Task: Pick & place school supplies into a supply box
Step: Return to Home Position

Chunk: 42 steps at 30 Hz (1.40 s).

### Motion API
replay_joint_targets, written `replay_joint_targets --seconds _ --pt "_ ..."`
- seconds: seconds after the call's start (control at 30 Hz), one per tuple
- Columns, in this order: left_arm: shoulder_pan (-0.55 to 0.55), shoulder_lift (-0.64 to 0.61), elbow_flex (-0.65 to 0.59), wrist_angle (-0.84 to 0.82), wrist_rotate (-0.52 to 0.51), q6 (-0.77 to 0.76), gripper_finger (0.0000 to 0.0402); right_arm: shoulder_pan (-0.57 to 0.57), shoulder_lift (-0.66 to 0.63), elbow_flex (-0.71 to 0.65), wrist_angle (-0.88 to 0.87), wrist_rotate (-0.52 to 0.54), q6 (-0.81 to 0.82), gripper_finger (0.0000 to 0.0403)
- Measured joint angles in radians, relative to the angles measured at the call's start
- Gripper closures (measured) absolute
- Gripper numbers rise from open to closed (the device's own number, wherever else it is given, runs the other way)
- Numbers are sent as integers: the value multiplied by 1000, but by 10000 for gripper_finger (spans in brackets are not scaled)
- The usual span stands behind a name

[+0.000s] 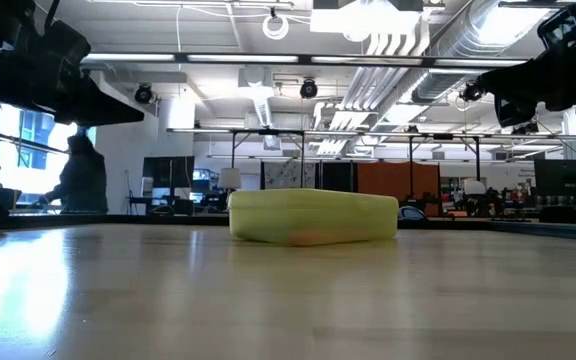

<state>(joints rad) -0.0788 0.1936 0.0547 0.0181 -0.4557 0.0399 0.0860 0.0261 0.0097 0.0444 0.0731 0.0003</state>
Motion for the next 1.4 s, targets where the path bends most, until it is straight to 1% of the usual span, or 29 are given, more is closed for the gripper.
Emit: replay_joint_targets --seconds 0.1,1.4 --pt "0 0 0 0 0 0 346 0 0 0 1 1 26 402" --pt "0 -8 1 -26 -2 0 346 0 0 -1 1 2 21 402"
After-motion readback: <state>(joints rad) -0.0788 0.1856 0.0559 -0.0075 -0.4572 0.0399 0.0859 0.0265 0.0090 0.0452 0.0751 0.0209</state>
